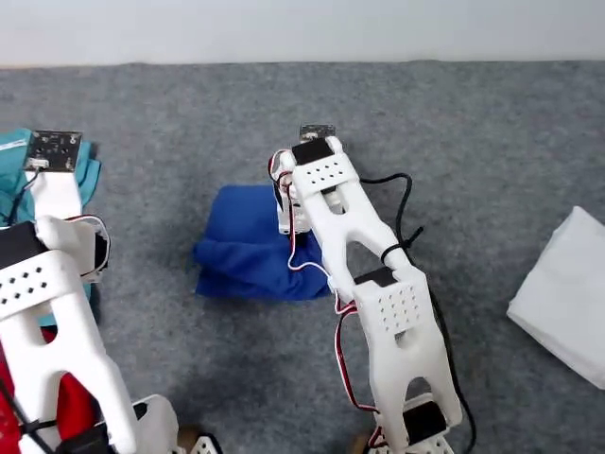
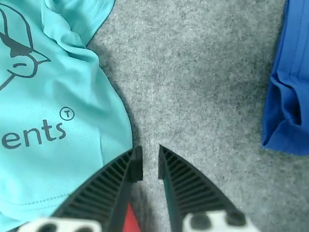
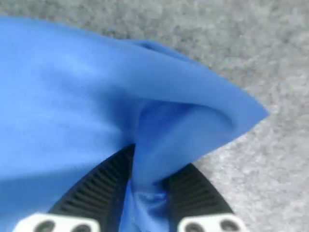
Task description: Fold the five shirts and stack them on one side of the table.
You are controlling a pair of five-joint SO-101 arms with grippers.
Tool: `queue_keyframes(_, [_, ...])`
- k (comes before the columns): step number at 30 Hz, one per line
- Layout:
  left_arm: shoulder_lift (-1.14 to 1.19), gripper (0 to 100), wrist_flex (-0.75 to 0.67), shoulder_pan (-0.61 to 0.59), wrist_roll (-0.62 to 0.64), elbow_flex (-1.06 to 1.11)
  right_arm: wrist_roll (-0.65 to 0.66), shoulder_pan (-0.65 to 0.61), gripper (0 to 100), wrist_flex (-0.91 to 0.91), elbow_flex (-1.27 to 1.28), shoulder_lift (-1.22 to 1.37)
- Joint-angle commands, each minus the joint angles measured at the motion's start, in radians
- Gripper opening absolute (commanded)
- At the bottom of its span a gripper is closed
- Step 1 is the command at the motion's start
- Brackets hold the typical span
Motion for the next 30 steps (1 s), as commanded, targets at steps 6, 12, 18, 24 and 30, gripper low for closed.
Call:
queue_keyframes(6, [-0.037, 7, 0.011, -0.003, -0.009, -0.024, 0.281, 0.131, 0.9, 0.102, -0.249, -0.018])
queue_keyframes(12, [-0.037, 7, 0.104, -0.003, -0.009, -0.114, 0.663, 0.252, 0.9, 0.019, -0.367, 0.030])
queue_keyframes(18, [-0.037, 7, 0.181, -0.003, -0.008, -0.157, 1.056, 0.309, 0.9, -0.134, -0.408, 0.124])
queue_keyframes(24, [-0.037, 7, 0.267, -0.003, -0.005, -0.162, 1.284, 0.315, 1.4, -0.277, -0.519, 0.219])
queue_keyframes(30, [-0.037, 7, 0.281, -0.005, -0.002, -0.162, 1.234, 0.329, 9.9, -0.259, -0.628, 0.263])
